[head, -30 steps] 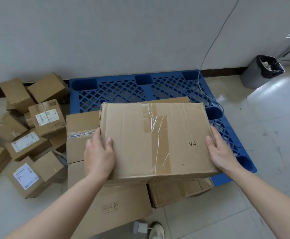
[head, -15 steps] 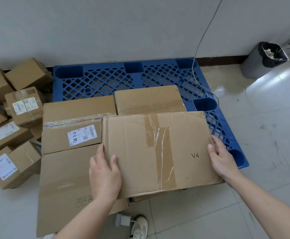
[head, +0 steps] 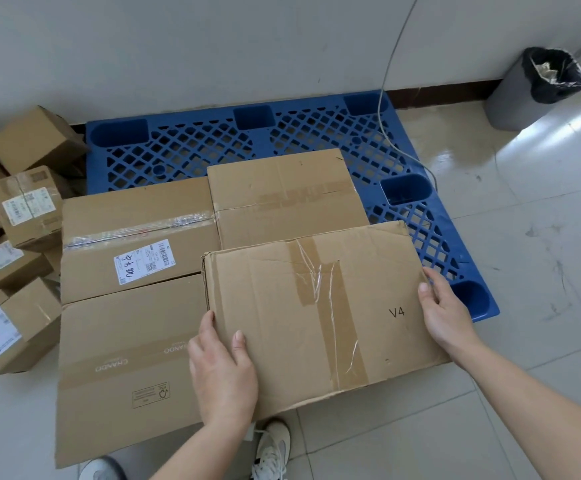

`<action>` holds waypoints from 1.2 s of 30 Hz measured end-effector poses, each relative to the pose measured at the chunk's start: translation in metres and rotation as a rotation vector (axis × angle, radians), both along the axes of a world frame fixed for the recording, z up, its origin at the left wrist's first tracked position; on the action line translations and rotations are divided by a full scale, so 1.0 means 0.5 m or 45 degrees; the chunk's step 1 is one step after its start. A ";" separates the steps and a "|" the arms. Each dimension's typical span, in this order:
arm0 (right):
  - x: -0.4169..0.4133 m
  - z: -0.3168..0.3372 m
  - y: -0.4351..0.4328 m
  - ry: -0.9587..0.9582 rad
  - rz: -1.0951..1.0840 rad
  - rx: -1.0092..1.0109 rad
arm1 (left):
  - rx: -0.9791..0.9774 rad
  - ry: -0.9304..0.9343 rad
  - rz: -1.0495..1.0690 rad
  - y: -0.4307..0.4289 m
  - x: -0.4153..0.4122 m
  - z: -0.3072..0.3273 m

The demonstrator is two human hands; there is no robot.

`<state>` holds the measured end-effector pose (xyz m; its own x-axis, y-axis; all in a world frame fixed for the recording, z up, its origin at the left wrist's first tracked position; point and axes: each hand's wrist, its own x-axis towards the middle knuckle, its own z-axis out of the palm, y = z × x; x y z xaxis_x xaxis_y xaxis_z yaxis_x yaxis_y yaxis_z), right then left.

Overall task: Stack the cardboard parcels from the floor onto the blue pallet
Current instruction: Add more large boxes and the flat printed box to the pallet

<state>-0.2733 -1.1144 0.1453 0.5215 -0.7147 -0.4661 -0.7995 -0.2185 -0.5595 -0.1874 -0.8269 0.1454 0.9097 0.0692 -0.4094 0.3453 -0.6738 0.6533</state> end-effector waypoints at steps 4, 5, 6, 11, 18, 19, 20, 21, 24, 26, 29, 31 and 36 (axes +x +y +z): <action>0.006 -0.027 -0.015 0.033 0.018 0.002 | -0.002 0.042 0.009 -0.014 -0.009 -0.023; 0.006 -0.036 -0.019 0.045 0.019 0.010 | -0.006 0.055 0.006 -0.017 -0.012 -0.029; 0.006 -0.044 -0.023 0.057 0.019 0.018 | -0.009 0.067 0.001 -0.021 -0.014 -0.035; 0.011 -0.087 -0.032 0.106 0.003 0.103 | -0.020 0.123 -0.008 -0.028 -0.016 -0.067; 0.016 -0.131 -0.030 0.112 -0.001 0.098 | -0.028 0.156 -0.055 -0.031 0.003 -0.090; 0.016 -0.133 -0.028 0.115 0.002 0.082 | -0.028 0.162 -0.055 -0.030 0.005 -0.091; 0.017 -0.134 -0.026 0.121 0.005 0.063 | -0.030 0.169 -0.056 -0.029 0.006 -0.091; 0.019 -0.134 -0.023 0.133 0.009 0.041 | -0.036 0.177 -0.061 -0.027 0.007 -0.089; 0.029 -0.128 -0.014 0.198 0.016 -0.040 | -0.054 0.201 -0.074 -0.023 0.014 -0.083; 0.044 -0.119 -0.005 0.225 0.048 -0.106 | -0.064 0.197 -0.093 -0.022 0.024 -0.077; 0.080 -0.101 0.013 0.208 0.100 -0.212 | -0.093 0.170 -0.122 -0.020 0.048 -0.065; 0.108 -0.086 0.028 0.186 0.140 -0.245 | -0.110 0.152 -0.134 -0.017 0.070 -0.057; 0.199 -0.037 0.083 0.083 0.236 -0.291 | -0.141 0.059 -0.108 0.011 0.143 -0.034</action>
